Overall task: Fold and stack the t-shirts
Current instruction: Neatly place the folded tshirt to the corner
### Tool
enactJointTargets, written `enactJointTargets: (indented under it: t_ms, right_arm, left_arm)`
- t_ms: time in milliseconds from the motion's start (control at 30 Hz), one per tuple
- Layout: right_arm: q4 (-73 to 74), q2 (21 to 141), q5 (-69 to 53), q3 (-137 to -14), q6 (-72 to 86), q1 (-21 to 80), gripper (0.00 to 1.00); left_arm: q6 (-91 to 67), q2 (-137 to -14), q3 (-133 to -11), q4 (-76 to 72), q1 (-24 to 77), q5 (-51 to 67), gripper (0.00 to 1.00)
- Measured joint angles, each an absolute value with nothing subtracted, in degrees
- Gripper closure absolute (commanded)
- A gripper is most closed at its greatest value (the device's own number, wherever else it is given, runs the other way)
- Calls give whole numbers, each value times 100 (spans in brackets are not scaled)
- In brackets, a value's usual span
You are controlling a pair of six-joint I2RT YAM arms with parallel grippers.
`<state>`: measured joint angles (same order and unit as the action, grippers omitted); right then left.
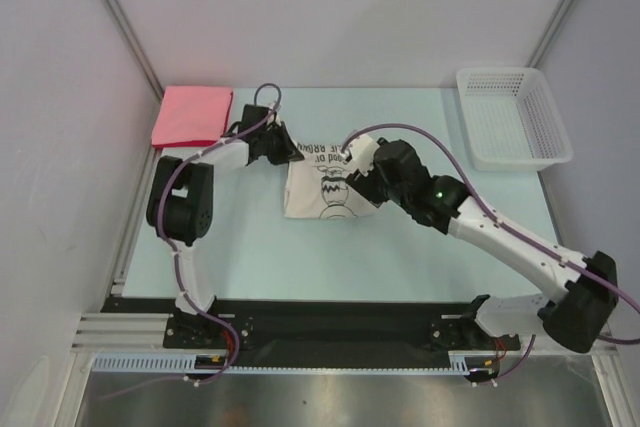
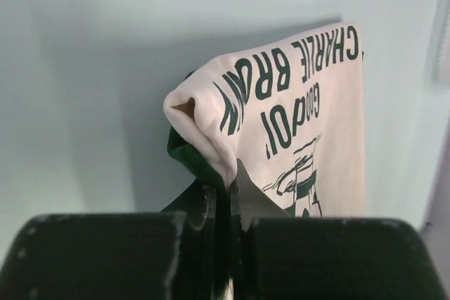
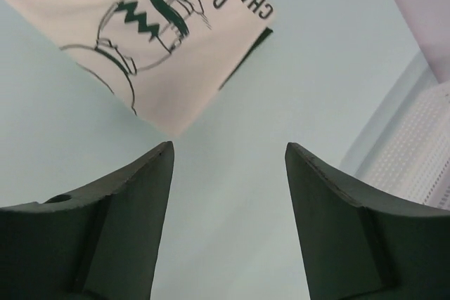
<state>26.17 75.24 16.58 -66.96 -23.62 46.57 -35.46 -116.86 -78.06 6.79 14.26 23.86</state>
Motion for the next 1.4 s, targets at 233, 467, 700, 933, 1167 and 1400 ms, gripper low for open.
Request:
enactJointTargets:
  t_ms: [233,467,700,933,1167,1400]
  right_arm:
    - [2825,6678,1592,-6097,-1745,4696,32]
    - [2917,6692,1249,-5996,-1441,4742,35]
    - [2930,6923,969,-6198,-1352,4740,36]
    - [2930,7008,786,-6228,-1352,4694,37]
    - [2930,7140,633,-6228,-1358,4582,38]
    - [2897,7404,460,-6278,-1402,4460,39]
  left_arm:
    - [-1761,-10899,-8073,1695,982,1612,100]
    - [-180,-11511,-10267,2976,410,637,100]
    - [991,-12090,-11970,3540,410,-314,100]
    - [1562,-12560,-12510,3625,410,-897,100]
    - [2014,-13004,-13111,3573,381,-1105,100]
    - [2331,-13041,-13332,3461,301,-1192,100]
